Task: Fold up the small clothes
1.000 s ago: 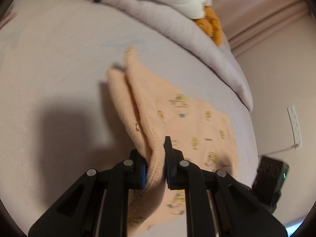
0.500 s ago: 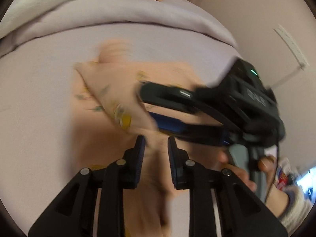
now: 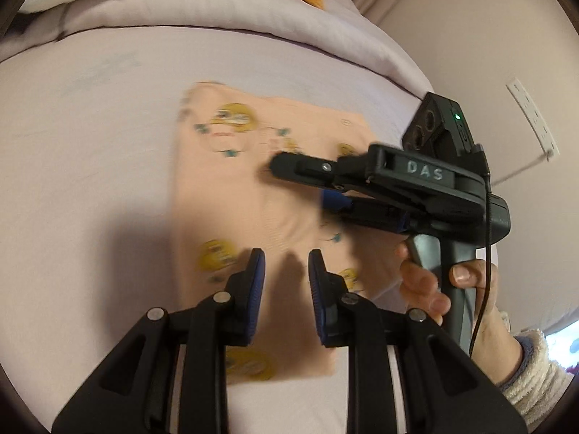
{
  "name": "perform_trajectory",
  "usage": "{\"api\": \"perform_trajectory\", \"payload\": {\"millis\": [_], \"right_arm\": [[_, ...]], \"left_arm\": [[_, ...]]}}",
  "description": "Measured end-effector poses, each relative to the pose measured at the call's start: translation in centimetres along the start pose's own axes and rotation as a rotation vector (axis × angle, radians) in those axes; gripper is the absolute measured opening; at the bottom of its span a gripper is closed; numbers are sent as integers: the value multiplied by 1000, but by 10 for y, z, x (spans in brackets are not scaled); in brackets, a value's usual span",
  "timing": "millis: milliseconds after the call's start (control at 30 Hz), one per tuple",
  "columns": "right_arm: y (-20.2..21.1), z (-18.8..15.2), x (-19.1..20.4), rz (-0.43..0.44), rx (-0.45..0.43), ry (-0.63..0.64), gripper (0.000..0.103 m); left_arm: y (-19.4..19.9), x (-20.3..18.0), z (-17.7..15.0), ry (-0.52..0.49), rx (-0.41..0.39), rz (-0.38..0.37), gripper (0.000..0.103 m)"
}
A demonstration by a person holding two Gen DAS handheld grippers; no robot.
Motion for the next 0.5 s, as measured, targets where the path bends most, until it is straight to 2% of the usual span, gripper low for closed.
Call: {"api": "perform_trajectory", "payload": {"millis": [33,67,100,233,500], "right_arm": [[-3,1,0,-36,1,21,36],[-5,2,-1,-60,0,34,22],[-5,1,-2,-72,-1,43,12],[4,3,0,-101,-39,93,9],[70,27,21,-165,-139,208,8]], "left_arm": [[3,5,-1,15,-4,4,23],[5,10,-2,31,-7,4,23],[9,13,-5,46,-10,3,23],[18,20,-15,86,-18,-8,24],[20,14,-19,86,-15,-37,24]]}}
Point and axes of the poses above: each gripper's, at about its wrist camera, not at the fingertips, and y roughly against the way its jaws point, x to its left, z to its top, the point moved 5 cm from there along -y, roughly the way its jaws point, and after that the axes turned 7 degrees about z, right-handed, at the moved point
